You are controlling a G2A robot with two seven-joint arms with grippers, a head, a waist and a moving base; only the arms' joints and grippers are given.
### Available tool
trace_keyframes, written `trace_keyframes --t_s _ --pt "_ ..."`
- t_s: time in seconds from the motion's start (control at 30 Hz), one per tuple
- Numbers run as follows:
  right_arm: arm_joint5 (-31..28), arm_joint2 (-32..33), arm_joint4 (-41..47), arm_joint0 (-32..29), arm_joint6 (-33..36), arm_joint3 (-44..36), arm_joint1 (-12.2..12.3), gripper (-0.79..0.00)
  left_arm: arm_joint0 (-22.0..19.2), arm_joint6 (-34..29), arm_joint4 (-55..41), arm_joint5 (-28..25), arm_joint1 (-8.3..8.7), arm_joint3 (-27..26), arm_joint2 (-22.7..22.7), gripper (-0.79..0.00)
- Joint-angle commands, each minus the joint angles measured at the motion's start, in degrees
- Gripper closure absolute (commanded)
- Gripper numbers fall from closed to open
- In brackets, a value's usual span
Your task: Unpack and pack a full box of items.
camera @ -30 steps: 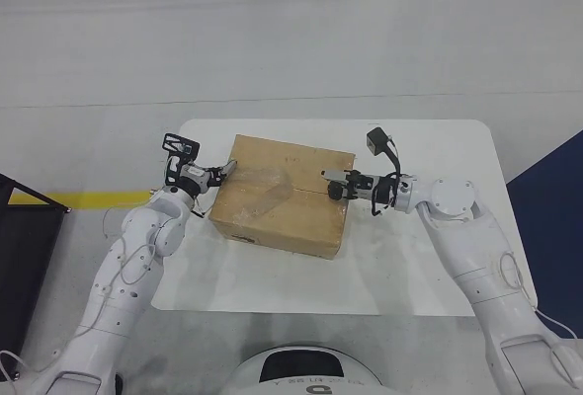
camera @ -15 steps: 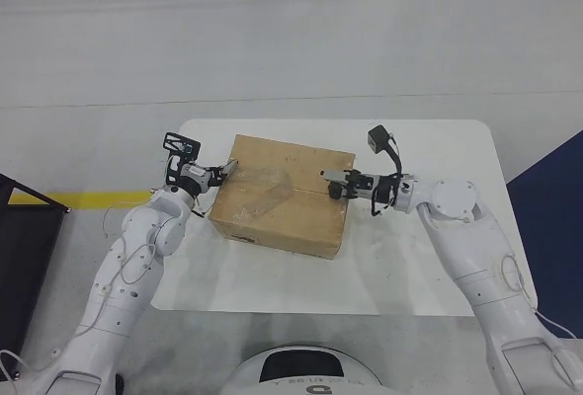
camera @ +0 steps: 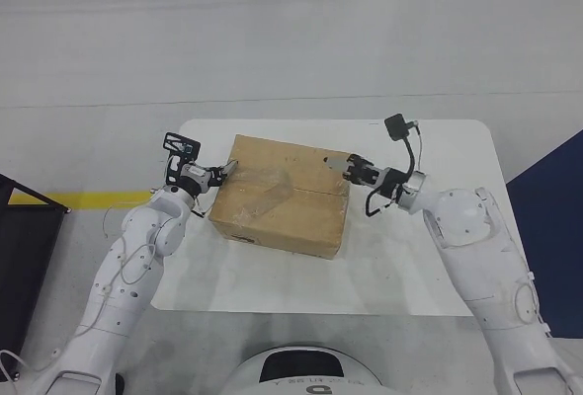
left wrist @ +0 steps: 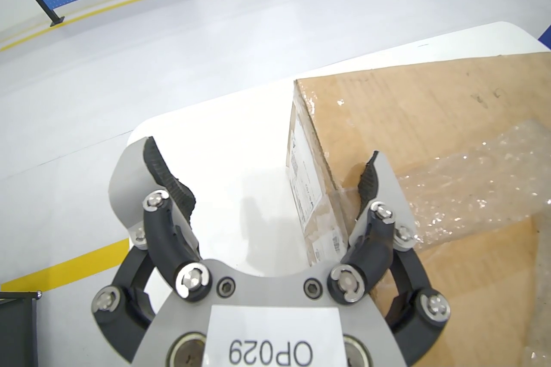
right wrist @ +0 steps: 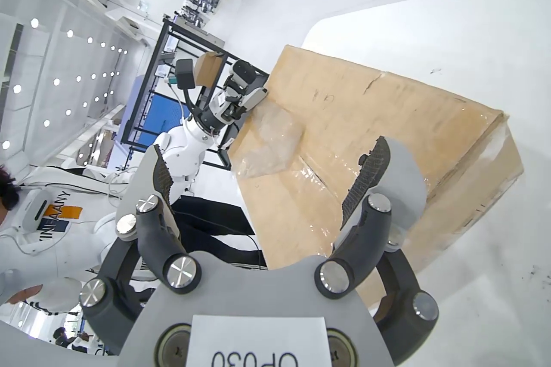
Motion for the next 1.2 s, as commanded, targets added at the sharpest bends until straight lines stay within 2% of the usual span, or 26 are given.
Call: trace_keyframes --t_s 0.0,0.07,0.13,0.23,0.3,0.4,0.57,0.87,1.03,1.17 --pt "8.4 -7.1 -21.0 1.8 -1.9 -4.3 -0.4 -0.785 0.0 0.0 0.0 0.0 0.0 0.0 0.0 -0.785" --pt "14.3 -12.8 -31.2 2.4 -3.3 -7.2 -1.1 -0.785 0.0 0.0 0.0 0.0 0.0 0.0 0.0 -0.785" --pt "18.2 -17.5 -37.7 3.6 -2.7 -8.6 -1.7 -0.785 0.0 0.0 0.0 0.0 0.0 0.0 0.0 -0.785" --pt "28.9 -24.9 -52.0 6.3 -1.1 -7.0 -3.1 -0.785 0.0 0.0 0.0 0.0 0.0 0.0 0.0 -0.785" --pt "33.7 -29.7 -58.6 8.4 1.2 -5.6 -4.4 -0.785 0.0 0.0 0.0 0.0 0.0 0.0 0.0 -0.785" --pt "39.7 -34.8 -65.8 10.9 4.6 -2.9 -6.3 -0.785 0.0 0.0 0.0 0.0 0.0 0.0 0.0 -0.785" --pt "42.3 -39.2 -70.7 14.0 9.8 0.1 -9.0 -0.785 0.0 0.0 0.0 0.0 0.0 0.0 0.0 -0.785" --pt "51.1 -42.0 -81.4 15.8 15.3 6.2 -13.3 -0.785 0.0 0.0 0.0 0.0 0.0 0.0 0.0 -0.785" --pt "53.0 -37.9 -84.3 12.1 13.4 5.8 -13.9 -0.785 0.0 0.0 0.0 0.0 0.0 0.0 0.0 -0.785" --pt "54.5 -32.7 -87.4 6.6 12.0 1.8 -13.4 -0.785 0.0 0.0 0.0 0.0 0.0 0.0 0.0 -0.785"
